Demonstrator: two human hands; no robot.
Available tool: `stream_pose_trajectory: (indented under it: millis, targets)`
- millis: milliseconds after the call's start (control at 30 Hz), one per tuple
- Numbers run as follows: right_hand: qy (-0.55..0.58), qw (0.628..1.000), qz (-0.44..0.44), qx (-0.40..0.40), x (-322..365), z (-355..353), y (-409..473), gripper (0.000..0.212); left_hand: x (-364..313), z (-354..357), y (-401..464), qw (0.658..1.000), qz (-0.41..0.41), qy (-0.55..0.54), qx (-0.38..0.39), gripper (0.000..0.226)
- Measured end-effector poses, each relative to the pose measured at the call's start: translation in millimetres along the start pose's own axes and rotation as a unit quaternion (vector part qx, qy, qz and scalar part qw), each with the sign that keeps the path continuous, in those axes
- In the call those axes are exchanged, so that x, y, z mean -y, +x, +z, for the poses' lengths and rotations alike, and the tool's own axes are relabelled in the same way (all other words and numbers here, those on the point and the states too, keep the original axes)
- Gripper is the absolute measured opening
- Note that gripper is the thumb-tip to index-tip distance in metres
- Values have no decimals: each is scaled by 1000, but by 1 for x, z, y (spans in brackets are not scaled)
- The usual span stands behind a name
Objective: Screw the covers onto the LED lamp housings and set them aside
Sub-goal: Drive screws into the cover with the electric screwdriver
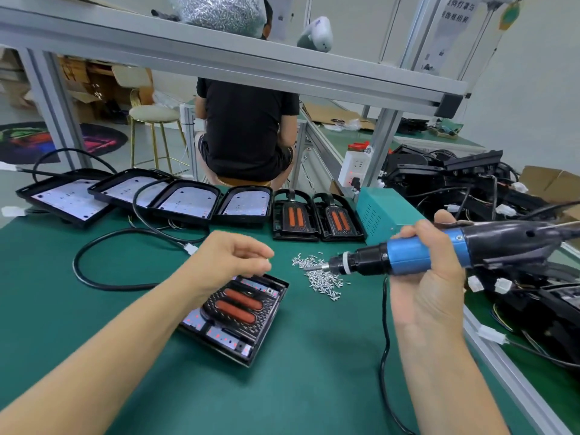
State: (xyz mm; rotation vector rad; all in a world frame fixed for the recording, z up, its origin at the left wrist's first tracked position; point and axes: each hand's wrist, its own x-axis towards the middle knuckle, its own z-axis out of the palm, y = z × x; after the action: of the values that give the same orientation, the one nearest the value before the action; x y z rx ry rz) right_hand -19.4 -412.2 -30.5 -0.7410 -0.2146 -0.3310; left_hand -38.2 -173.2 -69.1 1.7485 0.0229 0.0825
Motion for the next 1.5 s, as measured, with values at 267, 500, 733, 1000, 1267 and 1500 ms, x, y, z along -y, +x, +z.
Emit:
stream_pose_trajectory:
  millis: [267, 500, 733, 1000, 1267, 1500]
  targets:
    - [71, 995, 71, 18, -16, 38, -15, 27, 5, -12, -38, 995, -12, -101, -17, 10]
    - [47, 995, 70, 46, -19, 50, -24, 28, 8, -13, -44, 992, 19, -120, -42, 13]
    - [47, 995, 78, 45, -21, 56, -26, 26, 15, -14, -42, 992, 24, -116, -50, 16]
    - [43, 995, 79, 49, -24, 55, -26, 27, 18, -11, -38, 992, 22, -107, -59, 18]
    - [9, 997, 63, 53, -30, 39, -19, 29, 17, -3, -34, 993, -22, -113, -23, 17]
    - [-70, 995, 30, 63, -39, 30, -19, 30, 23, 5, -26, 990, 18, 128, -54, 19]
